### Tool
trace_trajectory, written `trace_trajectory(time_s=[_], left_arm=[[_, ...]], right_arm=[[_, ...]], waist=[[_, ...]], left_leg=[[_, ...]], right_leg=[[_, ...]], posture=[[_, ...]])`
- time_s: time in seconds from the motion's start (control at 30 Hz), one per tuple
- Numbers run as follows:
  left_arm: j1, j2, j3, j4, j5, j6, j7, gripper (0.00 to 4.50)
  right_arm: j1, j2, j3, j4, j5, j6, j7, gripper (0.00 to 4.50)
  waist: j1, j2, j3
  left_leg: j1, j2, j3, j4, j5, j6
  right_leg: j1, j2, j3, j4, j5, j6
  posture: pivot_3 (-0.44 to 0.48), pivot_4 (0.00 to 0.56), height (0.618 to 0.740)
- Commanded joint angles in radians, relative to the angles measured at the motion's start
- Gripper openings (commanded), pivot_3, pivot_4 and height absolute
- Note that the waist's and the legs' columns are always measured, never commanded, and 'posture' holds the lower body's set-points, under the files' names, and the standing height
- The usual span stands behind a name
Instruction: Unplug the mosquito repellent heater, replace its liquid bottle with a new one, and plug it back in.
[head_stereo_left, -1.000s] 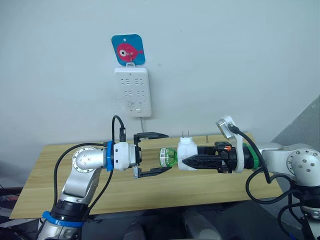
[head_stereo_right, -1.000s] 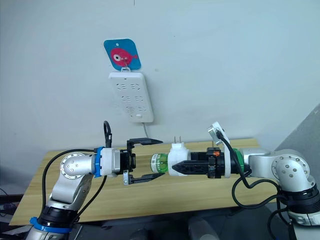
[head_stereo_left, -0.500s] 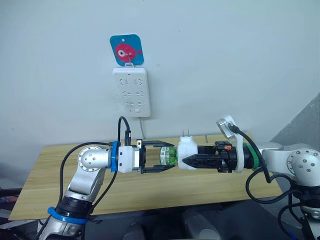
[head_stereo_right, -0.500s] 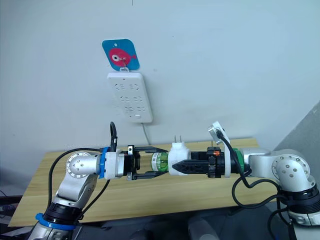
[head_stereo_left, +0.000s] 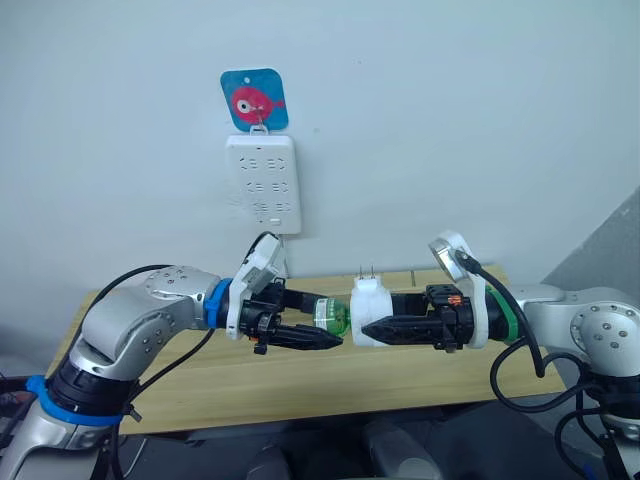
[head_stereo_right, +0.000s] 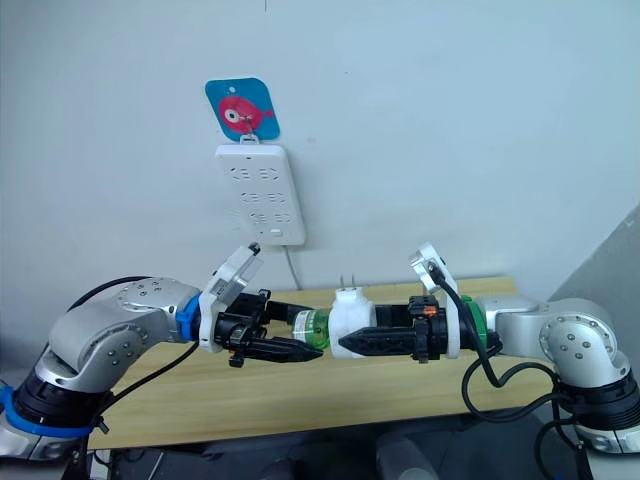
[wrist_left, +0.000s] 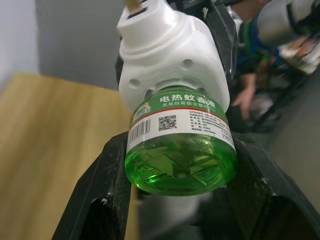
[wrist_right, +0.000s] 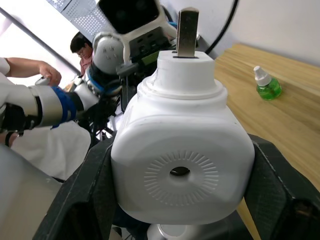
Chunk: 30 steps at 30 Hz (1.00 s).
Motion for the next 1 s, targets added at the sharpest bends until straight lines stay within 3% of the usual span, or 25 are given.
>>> trace_trajectory(time_s=[0.03, 0.23, 0.47, 0.63, 0.77, 1.0], left_arm=[[0.0, 0.078, 0.087, 0.049, -0.073, 0.143, -0.009, 2.24], [0.018, 0.094, 0.12, 0.106, -0.118, 0.223, 0.005, 2.24], [-0.011, 0.097, 0.176, 0.178, -0.256, 0.418, 0.047, 2.24], [-0.011, 0.097, 0.2, 0.179, -0.255, 0.457, 0.039, 2.24], [0.051, 0.099, 0.19, 0.111, -0.145, 0.322, 0.004, 2.24], [0.206, 0.009, 0.122, -0.006, 0.159, -0.093, -0.015, 2.24]], right_arm=[[0.012, -0.037, -0.037, -0.007, -0.021, 0.003, 0.024, 2.98], [0.018, -0.048, -0.042, -0.005, -0.021, -0.003, 0.034, 2.98], [0.014, -0.055, -0.042, -0.002, -0.026, -0.005, 0.046, 2.98], [0.014, -0.055, -0.048, -0.003, -0.033, -0.001, 0.052, 2.98], [0.043, -0.092, -0.045, 0.015, -0.146, -0.017, 0.025, 2.98], [0.114, -0.166, 0.155, 0.258, -0.744, -0.219, -0.097, 2.98]], waist=[[-0.001, 0.0, 0.0], [0.003, 0.0, 0.0], [0.003, 0.0, 0.001], [0.005, -0.001, 0.001], [0.005, 0.0, 0.001], [0.016, -0.002, 0.003]], left_leg=[[0.0, 0.0, 0.0, 0.0, 0.0, 0.0], [0.0, 0.001, -0.001, 0.0, 0.0, 0.0], [0.001, 0.001, 0.0, 0.0, 0.0, 0.0], [-0.001, 0.0, 0.0, 0.0, 0.0, 0.0], [0.0, 0.001, 0.0, -0.001, 0.0, 0.0], [0.001, -0.001, 0.004, 0.0, 0.0, 0.0]], right_leg=[[0.0, 0.0, 0.0, 0.0, 0.0, 0.0], [0.0, 0.001, 0.0, 0.0, 0.0, 0.0], [0.0, 0.001, 0.0, 0.001, 0.0, -0.001], [-0.001, 0.0, 0.0, -0.001, 0.0, 0.0], [-0.001, 0.0, 0.0, -0.001, 0.0, 0.0], [-0.001, -0.002, 0.004, -0.002, 0.0, -0.001]], posture=[[-0.196, 0.067, 0.74], [-0.191, 0.07, 0.74], [-0.186, 0.072, 0.74], [-0.185, 0.075, 0.74], [-0.185, 0.08, 0.74], [-0.182, 0.1, 0.74]])
